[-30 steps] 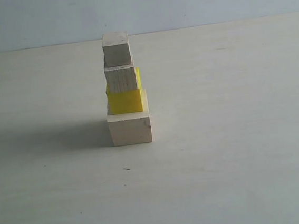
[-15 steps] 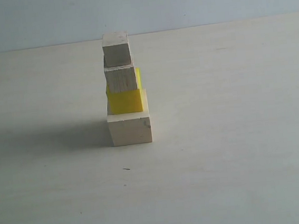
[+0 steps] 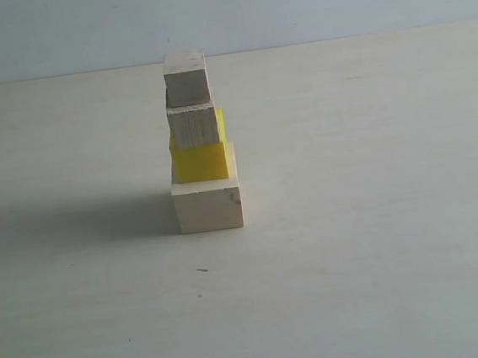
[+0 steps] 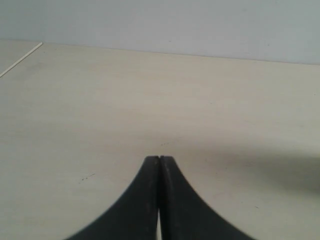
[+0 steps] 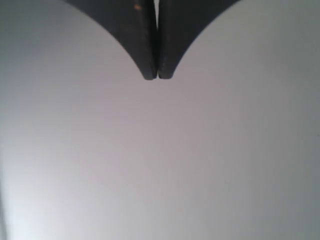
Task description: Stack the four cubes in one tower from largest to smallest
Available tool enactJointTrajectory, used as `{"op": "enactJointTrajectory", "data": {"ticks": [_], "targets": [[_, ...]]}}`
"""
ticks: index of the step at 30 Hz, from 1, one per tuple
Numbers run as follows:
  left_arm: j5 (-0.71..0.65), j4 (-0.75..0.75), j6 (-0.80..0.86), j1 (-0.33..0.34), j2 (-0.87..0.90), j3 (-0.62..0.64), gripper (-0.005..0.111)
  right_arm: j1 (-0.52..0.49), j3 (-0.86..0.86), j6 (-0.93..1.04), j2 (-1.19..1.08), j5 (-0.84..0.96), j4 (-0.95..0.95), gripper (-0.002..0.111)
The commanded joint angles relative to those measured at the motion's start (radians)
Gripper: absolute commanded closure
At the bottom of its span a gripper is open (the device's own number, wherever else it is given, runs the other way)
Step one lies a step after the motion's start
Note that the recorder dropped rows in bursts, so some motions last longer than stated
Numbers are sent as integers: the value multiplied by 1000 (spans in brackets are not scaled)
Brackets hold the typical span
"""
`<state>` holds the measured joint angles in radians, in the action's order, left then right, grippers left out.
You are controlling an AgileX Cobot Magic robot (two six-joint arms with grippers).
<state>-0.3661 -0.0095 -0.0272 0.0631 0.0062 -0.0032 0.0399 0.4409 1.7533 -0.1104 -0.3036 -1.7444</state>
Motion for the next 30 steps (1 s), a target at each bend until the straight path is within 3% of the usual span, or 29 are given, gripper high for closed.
{"op": "enactJointTrajectory", "data": {"ticks": [1, 10, 12, 14, 17, 19, 30], "targets": [[12, -12, -4, -2, -6, 3, 107, -13, -6, -27, 5, 153, 0, 108], [12, -12, -4, -2, -6, 3, 107, -13, -6, -65, 3, 242, 0, 108], [12, -12, -4, -2, -6, 3, 107, -13, -22, -148, -3, 284, 98, 108], [12, -12, -4, -2, -6, 3, 107, -13, -85, -479, -11, 354, 534, 108], [12, -12, -4, -2, -6, 3, 107, -13, -174, -1204, -28, 402, 1262, 108], [12, -12, -4, -2, -6, 3, 107, -13, -220, -1415, -28, 404, 1517, 108], [12, -12, -4, -2, -6, 3, 107, -13, -441, -1467, 75, 412, 1561, 108]]}}
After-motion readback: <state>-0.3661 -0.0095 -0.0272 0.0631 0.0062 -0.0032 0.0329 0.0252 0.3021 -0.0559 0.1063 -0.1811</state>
